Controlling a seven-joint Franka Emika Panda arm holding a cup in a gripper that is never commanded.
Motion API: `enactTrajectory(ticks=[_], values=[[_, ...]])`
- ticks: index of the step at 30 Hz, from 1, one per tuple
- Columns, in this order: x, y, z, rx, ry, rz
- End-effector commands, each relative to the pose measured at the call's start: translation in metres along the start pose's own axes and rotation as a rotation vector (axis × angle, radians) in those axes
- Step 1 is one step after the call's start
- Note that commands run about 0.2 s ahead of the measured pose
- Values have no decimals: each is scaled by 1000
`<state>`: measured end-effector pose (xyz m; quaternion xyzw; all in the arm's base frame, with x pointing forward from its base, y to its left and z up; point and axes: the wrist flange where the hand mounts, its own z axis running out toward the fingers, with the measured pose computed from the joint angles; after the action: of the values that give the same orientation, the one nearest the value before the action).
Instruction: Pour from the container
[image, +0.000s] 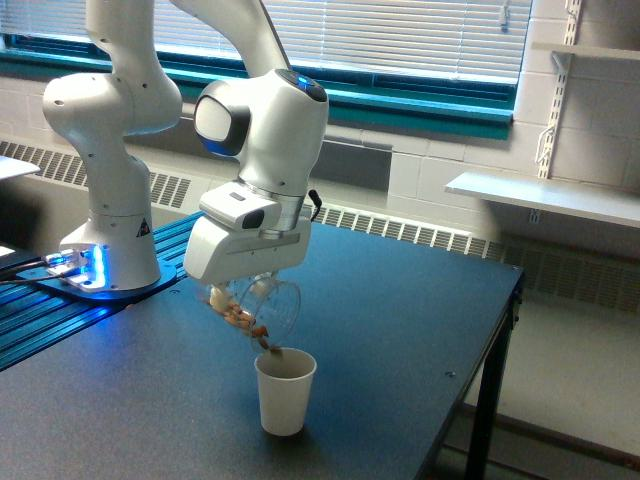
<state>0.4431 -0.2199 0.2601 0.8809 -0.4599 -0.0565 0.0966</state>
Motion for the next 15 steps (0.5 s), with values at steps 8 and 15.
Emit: enactTrajectory(ticks=[8,15], values=[[7,7,-10,-21,6,-40],[7,11,-10,-44,6,-58]])
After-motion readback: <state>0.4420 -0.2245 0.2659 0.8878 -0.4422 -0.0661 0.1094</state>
